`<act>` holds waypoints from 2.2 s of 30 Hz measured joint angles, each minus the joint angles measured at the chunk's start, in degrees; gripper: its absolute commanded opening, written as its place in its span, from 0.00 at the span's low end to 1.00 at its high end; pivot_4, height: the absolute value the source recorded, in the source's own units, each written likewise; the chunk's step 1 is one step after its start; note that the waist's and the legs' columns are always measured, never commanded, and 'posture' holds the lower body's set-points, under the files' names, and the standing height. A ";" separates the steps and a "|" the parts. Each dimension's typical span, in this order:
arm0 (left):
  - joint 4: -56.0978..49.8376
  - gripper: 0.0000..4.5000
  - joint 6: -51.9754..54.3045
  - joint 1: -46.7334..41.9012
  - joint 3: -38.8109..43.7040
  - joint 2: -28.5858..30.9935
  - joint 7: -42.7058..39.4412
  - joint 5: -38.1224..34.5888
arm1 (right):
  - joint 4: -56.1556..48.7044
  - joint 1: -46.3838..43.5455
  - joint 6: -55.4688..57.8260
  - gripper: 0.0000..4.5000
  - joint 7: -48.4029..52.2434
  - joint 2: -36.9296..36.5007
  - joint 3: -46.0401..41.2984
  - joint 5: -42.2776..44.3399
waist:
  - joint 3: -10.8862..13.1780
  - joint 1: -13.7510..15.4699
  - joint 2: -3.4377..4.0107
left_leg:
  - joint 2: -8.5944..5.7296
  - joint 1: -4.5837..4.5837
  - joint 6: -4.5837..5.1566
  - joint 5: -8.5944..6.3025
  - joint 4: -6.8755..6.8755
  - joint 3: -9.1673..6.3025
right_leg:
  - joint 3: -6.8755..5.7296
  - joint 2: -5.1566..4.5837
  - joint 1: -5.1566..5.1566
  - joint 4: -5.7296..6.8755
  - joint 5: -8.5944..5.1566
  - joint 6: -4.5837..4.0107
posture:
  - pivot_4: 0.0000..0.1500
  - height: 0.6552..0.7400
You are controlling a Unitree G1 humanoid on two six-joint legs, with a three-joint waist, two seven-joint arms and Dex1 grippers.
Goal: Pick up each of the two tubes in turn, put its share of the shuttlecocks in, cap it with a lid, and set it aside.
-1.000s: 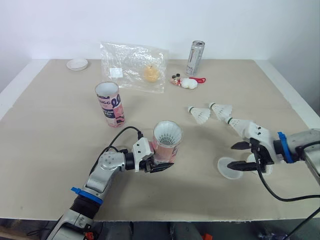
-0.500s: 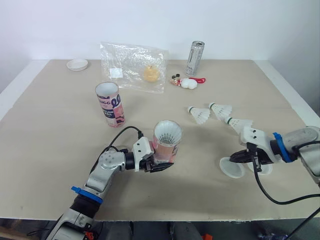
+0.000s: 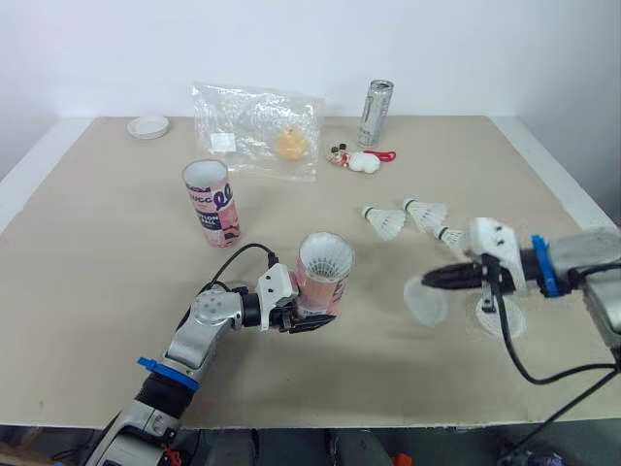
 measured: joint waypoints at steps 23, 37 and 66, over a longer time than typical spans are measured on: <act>0.78 0.69 0.60 -1.29 -0.62 0.14 -0.74 0.00 | -4.27 -27.38 -1.10 0.00 1.01 12.92 12.23 1.78 | 0.00 0.20 0.00 | 0.03 -0.01 0.01 0.01 -0.13 -0.03 | -0.04 0.02 -0.04 -0.03 -0.06 -0.14 | 1.00 1.00; 0.39 0.69 0.67 -0.82 -0.47 0.21 0.19 -0.02 | -0.79 -28.47 -6.80 0.00 4.04 16.20 13.88 -2.80 | 0.00 0.19 0.00 | 0.03 0.00 0.01 0.02 -0.13 -0.02 | -0.04 0.02 -0.05 -0.03 -0.01 -0.19 | 1.00 1.00; -0.51 0.69 1.93 -0.54 -0.47 0.21 1.21 -0.09 | 4.80 -32.47 -15.83 0.00 8.62 19.60 18.10 -10.41 | 0.00 0.16 -0.01 | 0.04 0.00 -0.01 0.04 -0.13 -0.02 | -0.04 0.02 -0.07 -0.03 -0.01 -0.21 | 1.00 1.00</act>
